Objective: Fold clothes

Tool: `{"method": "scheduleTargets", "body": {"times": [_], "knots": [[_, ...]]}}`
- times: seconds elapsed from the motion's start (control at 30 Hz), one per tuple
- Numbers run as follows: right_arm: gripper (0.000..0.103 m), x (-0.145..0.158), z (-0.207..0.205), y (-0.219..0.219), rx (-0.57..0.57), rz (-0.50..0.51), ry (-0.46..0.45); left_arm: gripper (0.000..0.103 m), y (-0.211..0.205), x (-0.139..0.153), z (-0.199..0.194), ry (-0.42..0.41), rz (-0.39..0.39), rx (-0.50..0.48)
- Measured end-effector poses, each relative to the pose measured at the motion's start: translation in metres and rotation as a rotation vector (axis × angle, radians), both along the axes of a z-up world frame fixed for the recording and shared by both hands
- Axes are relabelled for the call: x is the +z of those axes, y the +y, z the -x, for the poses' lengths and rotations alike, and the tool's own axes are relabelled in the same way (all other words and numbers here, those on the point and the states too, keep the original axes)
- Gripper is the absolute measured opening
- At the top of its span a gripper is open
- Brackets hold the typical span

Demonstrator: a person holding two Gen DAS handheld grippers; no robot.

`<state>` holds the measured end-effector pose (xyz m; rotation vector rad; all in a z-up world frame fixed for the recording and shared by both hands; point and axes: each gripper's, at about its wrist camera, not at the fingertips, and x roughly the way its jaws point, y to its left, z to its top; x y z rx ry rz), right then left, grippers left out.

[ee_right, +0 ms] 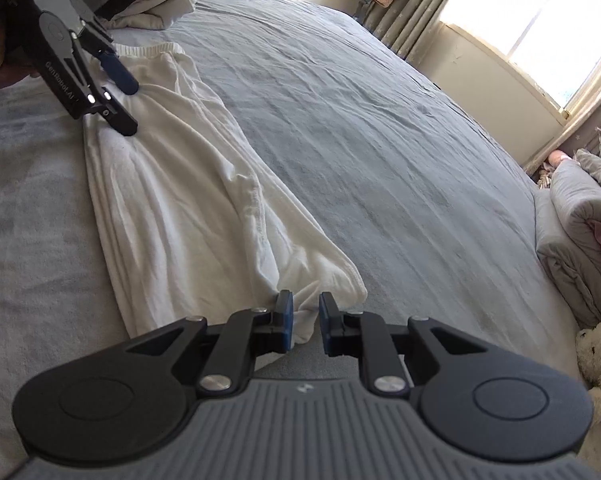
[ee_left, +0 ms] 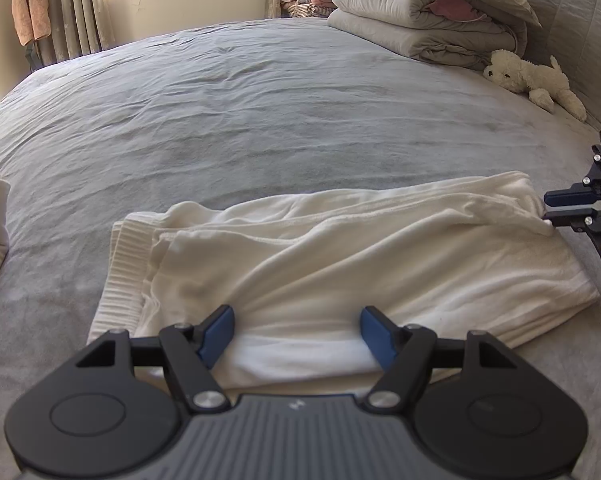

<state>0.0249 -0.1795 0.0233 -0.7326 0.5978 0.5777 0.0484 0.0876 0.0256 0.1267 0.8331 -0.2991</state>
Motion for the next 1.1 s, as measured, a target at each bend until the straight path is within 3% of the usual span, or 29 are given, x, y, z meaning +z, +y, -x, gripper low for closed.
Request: {"method": "scheduleTargets", "body": {"times": [0.13,0.23,0.33,0.47,0.5,0.53,0.63,0.77,0.83,0.97,1.03,1.1], "knots": [[0.019,-0.005,0.006,0.005,0.038,0.033,0.002,0.072,-0.001,-0.001,0.0,-0.002,-0.004,0.0],[0.02,-0.007,0.0,0.005,0.003,0.027,0.032,0.072,-0.001,-0.001,-0.001,-0.003,-0.004,0.0],[0.031,-0.005,-0.011,0.0,-0.077,-0.015,0.079,0.073,-0.001,-0.001,0.0,-0.004,-0.006,-0.001],[0.031,0.0,-0.02,-0.007,-0.142,-0.09,0.158,0.073,-0.001,-0.001,0.0,-0.004,-0.005,-0.001],[0.026,0.0,-0.024,-0.008,-0.16,-0.117,0.179,0.073,-0.001,-0.001,0.0,-0.004,-0.006,-0.001],[0.015,0.001,-0.028,-0.01,-0.188,-0.161,0.207,0.073,-0.001,-0.001,0.0,-0.005,-0.006,-0.001],[0.011,0.008,-0.041,-0.022,-0.287,-0.316,0.278,0.073,0.0,-0.001,-0.001,-0.003,-0.003,-0.001],[0.011,0.019,-0.057,-0.066,-0.423,-0.757,0.384,0.073,0.0,-0.001,-0.001,-0.003,-0.003,-0.002],[0.011,0.015,-0.065,-0.08,-0.493,-0.857,0.425,0.073,0.0,-0.001,-0.001,-0.003,-0.002,-0.002],[0.01,0.003,-0.069,-0.08,-0.599,-0.685,0.413,0.073,0.0,-0.001,-0.001,-0.002,0.0,-0.003],[0.003,0.004,-0.065,-0.073,-0.599,-0.581,0.361,0.073,0.001,0.0,-0.001,-0.001,0.001,-0.003],[0.007,0.01,-0.06,-0.064,-0.55,-0.53,0.293,0.073,0.001,0.0,0.0,-0.001,0.001,-0.003]]}}
